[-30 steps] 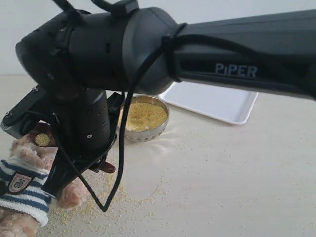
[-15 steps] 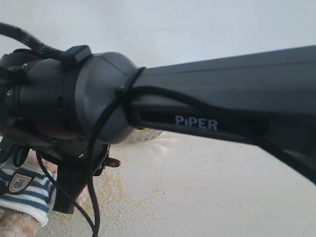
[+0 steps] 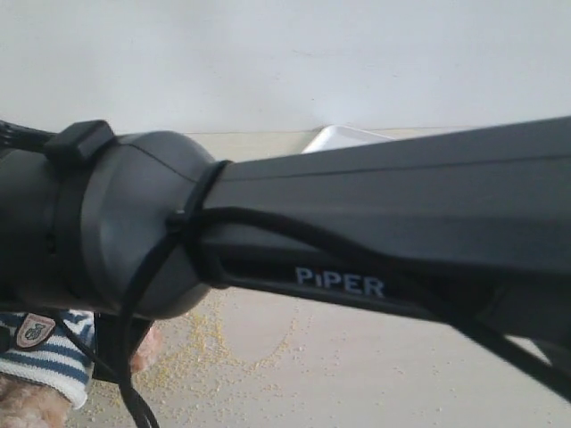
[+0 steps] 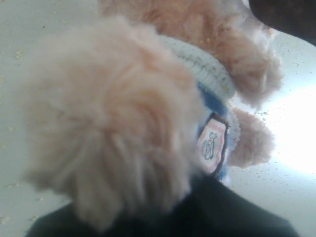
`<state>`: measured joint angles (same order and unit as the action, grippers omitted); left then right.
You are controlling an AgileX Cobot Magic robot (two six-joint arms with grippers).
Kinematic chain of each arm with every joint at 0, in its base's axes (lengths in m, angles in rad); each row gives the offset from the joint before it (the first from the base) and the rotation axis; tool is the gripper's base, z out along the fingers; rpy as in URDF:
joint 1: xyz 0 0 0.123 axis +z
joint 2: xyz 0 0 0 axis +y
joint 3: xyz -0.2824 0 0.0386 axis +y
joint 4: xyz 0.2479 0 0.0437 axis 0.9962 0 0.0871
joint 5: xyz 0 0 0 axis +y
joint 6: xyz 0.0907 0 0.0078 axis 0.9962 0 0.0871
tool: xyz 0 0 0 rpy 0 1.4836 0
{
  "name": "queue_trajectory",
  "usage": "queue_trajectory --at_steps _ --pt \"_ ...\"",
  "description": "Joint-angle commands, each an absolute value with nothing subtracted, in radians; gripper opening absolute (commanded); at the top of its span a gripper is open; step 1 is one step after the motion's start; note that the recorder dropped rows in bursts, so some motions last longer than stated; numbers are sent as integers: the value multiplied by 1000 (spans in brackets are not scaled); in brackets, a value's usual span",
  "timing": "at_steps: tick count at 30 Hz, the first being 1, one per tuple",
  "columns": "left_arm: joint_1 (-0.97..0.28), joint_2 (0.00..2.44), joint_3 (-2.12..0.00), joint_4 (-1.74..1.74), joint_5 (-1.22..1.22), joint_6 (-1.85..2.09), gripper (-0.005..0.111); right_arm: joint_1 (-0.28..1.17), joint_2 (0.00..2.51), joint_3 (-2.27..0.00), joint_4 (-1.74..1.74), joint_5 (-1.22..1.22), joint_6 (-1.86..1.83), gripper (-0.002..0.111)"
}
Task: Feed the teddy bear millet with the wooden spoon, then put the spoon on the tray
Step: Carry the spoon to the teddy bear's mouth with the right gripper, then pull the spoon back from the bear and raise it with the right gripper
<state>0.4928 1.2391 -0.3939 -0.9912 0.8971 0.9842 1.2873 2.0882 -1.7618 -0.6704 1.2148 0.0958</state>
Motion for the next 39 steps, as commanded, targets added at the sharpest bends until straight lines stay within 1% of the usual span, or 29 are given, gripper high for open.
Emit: queue_trajectory --at_steps 1,9,17,24,30,39 --pt "496 1236 -390 -1006 908 989 5 1291 2087 -1728 -700 1221 108 3" --pt "496 1236 -390 -1006 908 989 5 1285 2062 -1715 -653 1221 177 3" --pt "496 1236 -390 -1006 908 989 5 1180 1965 -1715 -434 1221 203 3" --pt "496 1236 -390 -1006 908 989 5 1098 1885 -1679 -340 1221 203 3" --pt "496 1236 -390 -1006 908 989 5 1048 1789 -1506 -296 1220 254 3" --pt "496 1236 -390 -1006 908 989 5 961 1515 -1088 -240 920 398 3"
